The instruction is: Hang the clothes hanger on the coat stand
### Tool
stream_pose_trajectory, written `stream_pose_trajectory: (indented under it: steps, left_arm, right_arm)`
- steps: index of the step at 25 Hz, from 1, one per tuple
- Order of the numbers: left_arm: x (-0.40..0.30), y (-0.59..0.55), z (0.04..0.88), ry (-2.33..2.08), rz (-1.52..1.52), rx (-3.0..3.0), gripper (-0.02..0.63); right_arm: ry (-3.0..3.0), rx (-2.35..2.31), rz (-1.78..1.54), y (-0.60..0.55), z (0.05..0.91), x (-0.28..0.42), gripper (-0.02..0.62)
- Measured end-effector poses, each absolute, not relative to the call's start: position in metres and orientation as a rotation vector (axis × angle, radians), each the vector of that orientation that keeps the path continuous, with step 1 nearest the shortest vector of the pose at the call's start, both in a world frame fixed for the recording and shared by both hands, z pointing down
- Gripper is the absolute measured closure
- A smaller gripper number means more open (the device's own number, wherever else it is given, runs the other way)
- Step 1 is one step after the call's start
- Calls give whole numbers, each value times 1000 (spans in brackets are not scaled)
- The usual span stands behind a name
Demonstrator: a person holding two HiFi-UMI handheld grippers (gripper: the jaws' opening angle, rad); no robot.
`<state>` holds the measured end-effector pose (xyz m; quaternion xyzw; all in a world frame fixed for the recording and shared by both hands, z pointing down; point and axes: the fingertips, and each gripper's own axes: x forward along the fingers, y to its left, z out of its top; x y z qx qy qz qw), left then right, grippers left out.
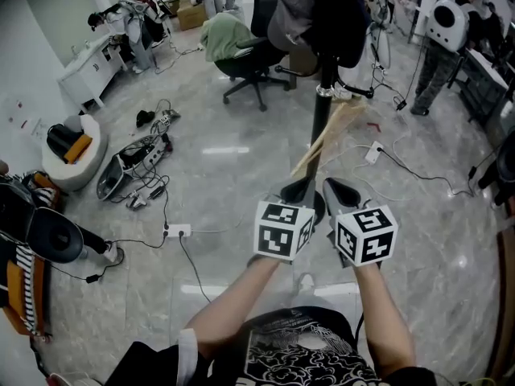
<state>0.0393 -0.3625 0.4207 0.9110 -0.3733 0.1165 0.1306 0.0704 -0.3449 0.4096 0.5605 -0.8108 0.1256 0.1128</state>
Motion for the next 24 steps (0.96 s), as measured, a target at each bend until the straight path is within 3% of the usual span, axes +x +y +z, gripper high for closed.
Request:
stream_pose_trajectory:
  steps: [24]
  left_arm:
    - [43,-332,424,-1055,363,2664,600]
  right_arm:
    - [-2366,1653,371,-314,412,72,595]
